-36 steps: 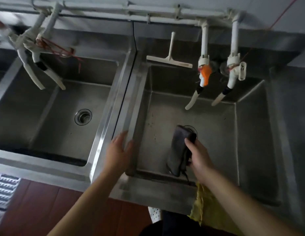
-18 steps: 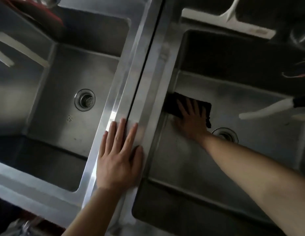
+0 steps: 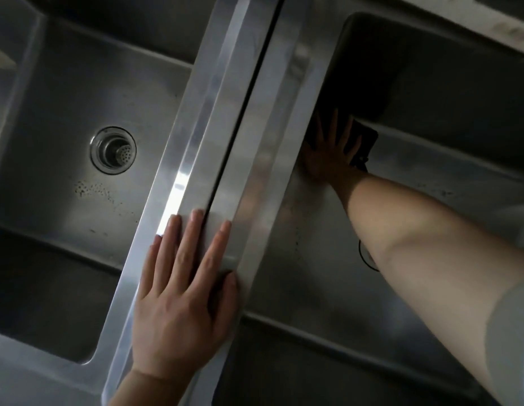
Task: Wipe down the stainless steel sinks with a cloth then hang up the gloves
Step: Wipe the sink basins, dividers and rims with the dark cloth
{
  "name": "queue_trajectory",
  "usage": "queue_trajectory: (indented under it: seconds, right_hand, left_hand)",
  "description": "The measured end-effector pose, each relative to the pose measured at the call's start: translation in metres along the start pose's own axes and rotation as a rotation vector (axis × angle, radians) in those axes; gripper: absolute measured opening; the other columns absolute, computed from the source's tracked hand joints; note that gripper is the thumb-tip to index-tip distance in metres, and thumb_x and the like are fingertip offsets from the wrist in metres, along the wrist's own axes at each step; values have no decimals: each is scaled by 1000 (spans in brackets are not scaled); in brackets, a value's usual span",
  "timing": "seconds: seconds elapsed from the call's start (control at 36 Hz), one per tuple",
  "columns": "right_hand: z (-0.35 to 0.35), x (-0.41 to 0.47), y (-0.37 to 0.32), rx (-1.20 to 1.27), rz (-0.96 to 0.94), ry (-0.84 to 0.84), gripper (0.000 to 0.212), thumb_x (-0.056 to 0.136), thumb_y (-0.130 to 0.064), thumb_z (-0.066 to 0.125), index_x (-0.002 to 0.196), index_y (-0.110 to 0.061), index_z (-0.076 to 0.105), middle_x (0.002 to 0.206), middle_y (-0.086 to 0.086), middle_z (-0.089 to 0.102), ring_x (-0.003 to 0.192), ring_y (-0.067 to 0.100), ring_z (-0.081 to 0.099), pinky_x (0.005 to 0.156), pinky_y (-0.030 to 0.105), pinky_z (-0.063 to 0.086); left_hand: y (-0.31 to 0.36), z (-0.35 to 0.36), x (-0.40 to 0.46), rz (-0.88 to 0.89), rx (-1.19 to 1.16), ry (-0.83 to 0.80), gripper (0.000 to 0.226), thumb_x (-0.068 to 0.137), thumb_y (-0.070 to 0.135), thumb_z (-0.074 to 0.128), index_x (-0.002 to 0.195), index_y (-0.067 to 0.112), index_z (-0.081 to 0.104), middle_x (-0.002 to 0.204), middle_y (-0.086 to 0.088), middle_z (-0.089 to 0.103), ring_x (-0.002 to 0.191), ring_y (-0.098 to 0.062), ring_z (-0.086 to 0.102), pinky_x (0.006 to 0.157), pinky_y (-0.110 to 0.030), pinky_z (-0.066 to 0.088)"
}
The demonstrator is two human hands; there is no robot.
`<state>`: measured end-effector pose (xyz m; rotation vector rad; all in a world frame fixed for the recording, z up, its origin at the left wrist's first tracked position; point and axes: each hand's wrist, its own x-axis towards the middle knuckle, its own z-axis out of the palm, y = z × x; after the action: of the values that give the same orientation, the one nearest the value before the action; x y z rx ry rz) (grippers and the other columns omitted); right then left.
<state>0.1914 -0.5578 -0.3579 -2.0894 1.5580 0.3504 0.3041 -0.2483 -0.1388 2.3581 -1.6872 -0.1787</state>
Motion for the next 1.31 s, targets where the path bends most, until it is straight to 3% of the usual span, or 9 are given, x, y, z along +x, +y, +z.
queue_trajectory:
  seconds: [0.19, 0.42, 0.5, 0.61, 0.67, 0.78, 0.89, 1.06, 1.31]
  right_hand:
    - [19, -29, 5, 17, -51, -14, 75, 89, -77, 13, 152, -45, -11, 163, -4, -20, 147, 28, -28, 109, 57, -25]
    - [96, -200, 8, -81, -192, -225, 72, 94, -72, 16, 151, -43, -17, 160, -1, -29, 144, 30, -33, 110, 61, -22]
    - [114, -259, 24, -204, -360, -291, 68, 96, -67, 19, 150, -44, -16, 162, 2, -26, 144, 33, -31, 112, 64, -18]
    - [117, -299, 57, -364, -740, -273, 62, 97, -61, 39, 153, -42, 22, 164, 5, 9, 148, 42, 5, 111, 71, 3]
    - [117, -300, 68, -426, -815, -293, 58, 99, -58, 33, 153, -45, 16, 164, 2, 2, 149, 40, -3, 113, 69, -2]
    - [121, -294, 70, -426, -775, -314, 55, 101, -58, 27, 151, -52, 5, 164, -6, -9, 149, 33, -15, 107, 58, -28]
    - [126, -290, 54, -290, -560, -246, 55, 101, -56, 32, 149, -52, 5, 165, -6, 0, 152, 32, -5, 115, 63, -8]
    - [119, -237, 0, 37, -104, -220, 62, 95, -71, 17, 147, -55, -13, 162, -8, -22, 147, 27, -27, 110, 61, -20]
    - [108, -264, 30, -279, -486, -307, 72, 101, -36, 40, 152, -44, -10, 162, 6, -24, 146, 41, -24, 111, 74, -5]
  left_hand:
    - [5, -4, 1, -42, 22, -18, 61, 94, 37, 48, 152, 22, 37, 162, -8, 28, 152, -29, 18, 122, -49, 21]
    - [10, -11, -1, -81, -19, -78, 63, 95, 38, 45, 155, 27, 29, 165, -5, 20, 154, -26, 9, 124, -46, 14]
    - [10, -11, -1, -71, -30, -68, 63, 95, 38, 45, 155, 27, 30, 164, -6, 21, 154, -27, 9, 124, -45, 13]
    - [9, -8, -2, -65, -27, -34, 63, 94, 37, 47, 154, 27, 33, 164, -7, 24, 153, -28, 12, 123, -47, 16]
    - [8, -5, -3, -62, -27, -16, 63, 93, 37, 47, 154, 27, 33, 163, -8, 25, 153, -28, 13, 123, -48, 17]
    - [8, -5, -4, -67, -8, -11, 63, 94, 38, 45, 155, 28, 31, 164, -7, 24, 153, -29, 13, 123, -47, 15]
    - [7, -5, -4, -67, 9, -43, 63, 96, 41, 42, 156, 29, 26, 165, -6, 20, 154, -27, 9, 124, -46, 13]
    - [6, -3, -3, -52, 27, -19, 63, 96, 39, 44, 156, 27, 28, 164, -7, 22, 153, -30, 13, 123, -48, 16]
    - [8, -2, -2, -52, 46, 2, 62, 95, 39, 44, 155, 26, 32, 163, -7, 25, 152, -31, 17, 122, -48, 19]
